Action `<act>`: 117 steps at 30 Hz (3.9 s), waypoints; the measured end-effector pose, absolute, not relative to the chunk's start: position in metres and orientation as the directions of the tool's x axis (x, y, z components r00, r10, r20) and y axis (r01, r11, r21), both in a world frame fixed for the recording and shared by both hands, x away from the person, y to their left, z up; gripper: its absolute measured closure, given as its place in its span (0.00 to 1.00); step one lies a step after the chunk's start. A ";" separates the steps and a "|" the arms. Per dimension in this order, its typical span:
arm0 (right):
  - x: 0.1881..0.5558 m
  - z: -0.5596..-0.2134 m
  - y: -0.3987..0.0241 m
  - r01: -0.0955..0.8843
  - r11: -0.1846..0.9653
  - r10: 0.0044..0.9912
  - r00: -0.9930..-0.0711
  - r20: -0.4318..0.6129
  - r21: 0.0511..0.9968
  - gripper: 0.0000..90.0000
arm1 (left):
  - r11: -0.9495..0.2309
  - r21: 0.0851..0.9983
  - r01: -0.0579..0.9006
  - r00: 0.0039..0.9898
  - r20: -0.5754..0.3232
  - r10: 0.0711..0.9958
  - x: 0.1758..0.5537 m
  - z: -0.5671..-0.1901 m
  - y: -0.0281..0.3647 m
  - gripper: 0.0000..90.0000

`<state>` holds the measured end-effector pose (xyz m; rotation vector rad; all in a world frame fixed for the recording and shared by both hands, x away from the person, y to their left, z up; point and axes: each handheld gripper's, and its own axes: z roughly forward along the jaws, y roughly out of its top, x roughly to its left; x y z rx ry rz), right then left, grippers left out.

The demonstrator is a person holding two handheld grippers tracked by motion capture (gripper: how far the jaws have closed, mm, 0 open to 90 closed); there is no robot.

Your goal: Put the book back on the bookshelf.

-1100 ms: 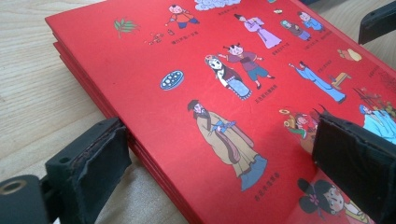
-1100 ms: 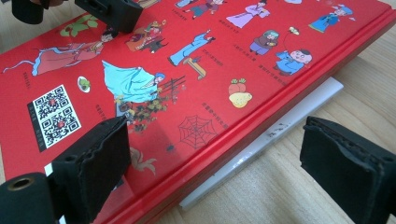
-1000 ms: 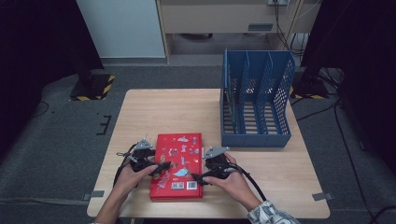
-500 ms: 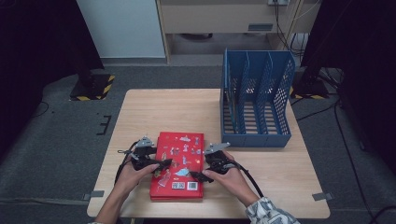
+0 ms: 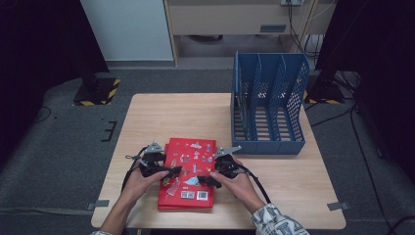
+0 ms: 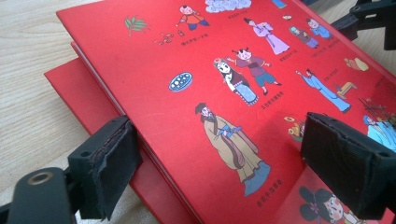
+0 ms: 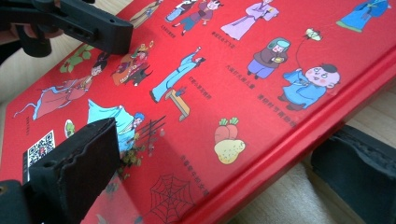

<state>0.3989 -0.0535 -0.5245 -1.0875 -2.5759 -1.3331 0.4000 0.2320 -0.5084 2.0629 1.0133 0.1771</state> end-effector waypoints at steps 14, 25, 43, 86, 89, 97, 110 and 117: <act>0.411 -0.498 -0.045 0.566 0.424 0.595 -0.763 0.254 0.707 0.06 | -0.321 0.774 0.546 0.681 -0.186 0.709 0.406 -0.489 0.238 0.19; 0.423 -0.477 -0.037 0.529 0.424 0.618 -0.762 0.191 0.735 0.15 | -0.356 0.781 0.513 0.685 -0.123 0.718 0.415 -0.466 0.241 0.22; 0.452 -0.436 -0.031 0.465 0.405 0.655 -0.749 0.105 0.787 0.29 | -0.357 0.808 0.469 0.697 -0.090 0.712 0.455 -0.434 0.248 0.30; 0.460 -0.405 -0.026 0.400 0.384 0.705 -0.709 0.015 0.832 0.48 | -0.329 0.856 0.398 0.638 -0.001 0.770 0.445 -0.393 0.249 0.54; 0.454 -0.404 -0.026 0.386 0.387 0.704 -0.710 0.001 0.837 0.50 | -0.325 0.859 0.395 0.636 0.000 0.772 0.438 -0.393 0.249 0.54; 0.433 -0.399 -0.028 0.353 0.393 0.690 -0.723 -0.019 0.849 0.55 | -0.343 0.862 0.373 0.638 0.030 0.769 0.415 -0.393 0.252 0.54; 0.417 -0.396 -0.031 0.319 0.399 0.653 -0.757 -0.022 0.860 0.57 | -0.333 0.863 0.380 0.635 0.018 0.772 0.402 -0.410 0.253 0.51; 0.414 -0.396 -0.033 0.312 0.394 0.639 -0.769 -0.014 0.865 0.59 | -0.314 0.868 0.384 0.629 0.004 0.778 0.397 -0.420 0.256 0.51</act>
